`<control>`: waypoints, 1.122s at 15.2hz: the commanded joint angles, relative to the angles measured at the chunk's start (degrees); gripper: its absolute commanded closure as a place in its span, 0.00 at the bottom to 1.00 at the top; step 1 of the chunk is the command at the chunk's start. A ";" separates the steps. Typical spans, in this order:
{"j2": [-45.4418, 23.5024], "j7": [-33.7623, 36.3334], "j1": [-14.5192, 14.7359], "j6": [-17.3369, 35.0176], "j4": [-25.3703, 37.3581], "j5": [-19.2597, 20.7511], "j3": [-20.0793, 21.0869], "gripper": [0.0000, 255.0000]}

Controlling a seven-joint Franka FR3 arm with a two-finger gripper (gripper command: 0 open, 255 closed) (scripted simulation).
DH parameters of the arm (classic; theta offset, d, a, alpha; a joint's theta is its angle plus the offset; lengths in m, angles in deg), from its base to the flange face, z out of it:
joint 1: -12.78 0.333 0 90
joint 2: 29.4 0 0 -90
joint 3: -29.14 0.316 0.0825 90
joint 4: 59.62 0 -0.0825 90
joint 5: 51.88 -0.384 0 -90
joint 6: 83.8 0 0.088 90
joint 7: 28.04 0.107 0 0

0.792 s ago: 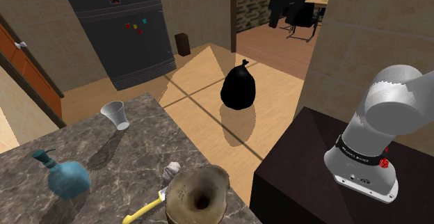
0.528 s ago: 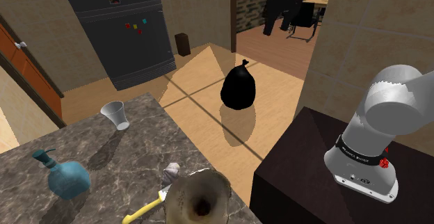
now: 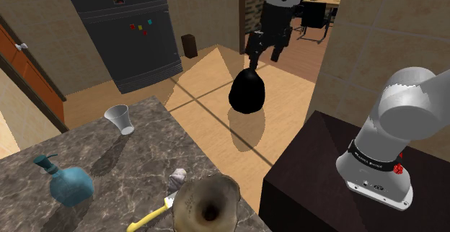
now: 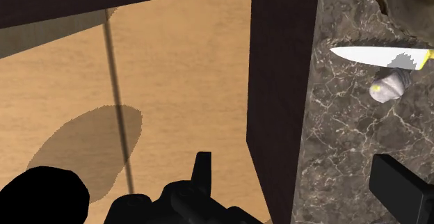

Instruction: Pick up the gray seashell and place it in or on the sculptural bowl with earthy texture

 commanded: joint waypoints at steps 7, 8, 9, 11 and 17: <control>-10.82 12.46 -0.74 11.85 -0.71 -2.16 11.56 0.00; -12.60 14.13 -1.08 13.35 -0.44 -2.03 13.06 0.00; -14.46 15.85 -1.49 14.84 -0.08 -1.77 14.60 0.00; -18.46 19.54 -2.51 17.76 0.87 -0.78 17.73 0.00; -33.02 33.75 -6.89 25.56 5.65 7.95 27.30 0.00</control>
